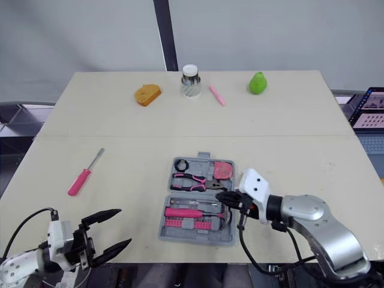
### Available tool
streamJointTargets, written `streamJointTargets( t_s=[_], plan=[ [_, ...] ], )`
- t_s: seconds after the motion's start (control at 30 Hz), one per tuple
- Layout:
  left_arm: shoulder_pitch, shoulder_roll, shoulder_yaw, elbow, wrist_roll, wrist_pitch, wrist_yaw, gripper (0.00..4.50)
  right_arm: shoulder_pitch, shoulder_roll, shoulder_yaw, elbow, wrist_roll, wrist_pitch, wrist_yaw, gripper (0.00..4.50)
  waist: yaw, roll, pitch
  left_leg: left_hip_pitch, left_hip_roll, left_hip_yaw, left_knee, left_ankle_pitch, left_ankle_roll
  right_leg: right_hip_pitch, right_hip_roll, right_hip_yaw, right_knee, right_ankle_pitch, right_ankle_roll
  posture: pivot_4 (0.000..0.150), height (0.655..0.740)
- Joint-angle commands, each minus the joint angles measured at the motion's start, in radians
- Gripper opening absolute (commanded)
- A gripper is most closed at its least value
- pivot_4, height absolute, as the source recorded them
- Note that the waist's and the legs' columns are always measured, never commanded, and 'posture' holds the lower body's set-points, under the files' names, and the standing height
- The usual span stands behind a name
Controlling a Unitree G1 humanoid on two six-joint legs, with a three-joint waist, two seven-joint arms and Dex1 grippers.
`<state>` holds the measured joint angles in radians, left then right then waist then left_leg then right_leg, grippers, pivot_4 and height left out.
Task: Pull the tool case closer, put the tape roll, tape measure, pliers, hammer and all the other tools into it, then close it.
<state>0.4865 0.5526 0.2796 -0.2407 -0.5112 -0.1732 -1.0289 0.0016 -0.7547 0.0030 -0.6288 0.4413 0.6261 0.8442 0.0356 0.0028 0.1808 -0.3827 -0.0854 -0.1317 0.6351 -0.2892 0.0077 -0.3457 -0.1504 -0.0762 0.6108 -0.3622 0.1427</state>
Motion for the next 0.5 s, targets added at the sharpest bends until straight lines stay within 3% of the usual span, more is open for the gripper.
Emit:
streamJointTargets(
  t_s=[0.03, 0.07, 0.17, 0.4, 0.5],
  plan=[
    [0.013, -0.019, 0.05, -0.056, -0.055, 0.041, 0.059, 4.5, 0.039, -0.033, -0.061, 0.003, -0.008, -0.062, 0.025, 0.08, 0.0, -0.001, 0.0, 0.0, 0.001, 0.003, 0.0, 0.0, 0.0, -0.001, 0.0, 0.002, 0.0, 0.0, 0.0, 0.15, 0.74],
    [0.015, -0.027, 0.062, -0.062, -0.066, 0.057, 0.078, 4.5, 0.05, -0.045, -0.067, 0.008, -0.013, -0.068, 0.027, 0.08, -0.001, -0.001, 0.0, 0.0, 0.001, 0.004, 0.0, -0.001, 0.001, -0.001, 0.001, 0.003, -0.001, 0.0, 0.001, 0.15, 0.74],
    [0.033, -0.051, 0.101, -0.084, -0.094, 0.096, 0.132, 4.5, 0.089, -0.076, -0.106, 0.009, 0.014, -0.068, 0.058, 0.93, -0.008, -0.002, 0.001, 0.0, 0.003, 0.008, 0.0, -0.001, 0.001, -0.003, 0.001, 0.006, 0.0, 0.0, 0.001, 0.15, 0.74],
    [0.139, -0.136, 0.194, -0.145, -0.097, 0.135, 0.263, 4.5, 0.252, -0.133, -0.162, 0.015, 0.001, -0.234, 0.198, 4.43, -0.004, -0.005, 0.003, 0.0, 0.006, 0.012, 0.002, -0.003, 0.0, -0.005, 0.003, 0.008, 0.0, 0.001, 0.001, 0.15, 0.74],
    [0.175, -0.169, 0.23, -0.155, -0.087, 0.146, 0.323, 4.5, 0.264, -0.102, -0.17, 0.017, 0.029, -0.276, 0.205, 4.48, -0.004, -0.005, 0.003, 0.0, 0.007, 0.014, 0.005, -0.006, 0.001, -0.004, 0.004, 0.01, 0.0, 0.002, 0.0, 0.15, 0.74]
  ],
)
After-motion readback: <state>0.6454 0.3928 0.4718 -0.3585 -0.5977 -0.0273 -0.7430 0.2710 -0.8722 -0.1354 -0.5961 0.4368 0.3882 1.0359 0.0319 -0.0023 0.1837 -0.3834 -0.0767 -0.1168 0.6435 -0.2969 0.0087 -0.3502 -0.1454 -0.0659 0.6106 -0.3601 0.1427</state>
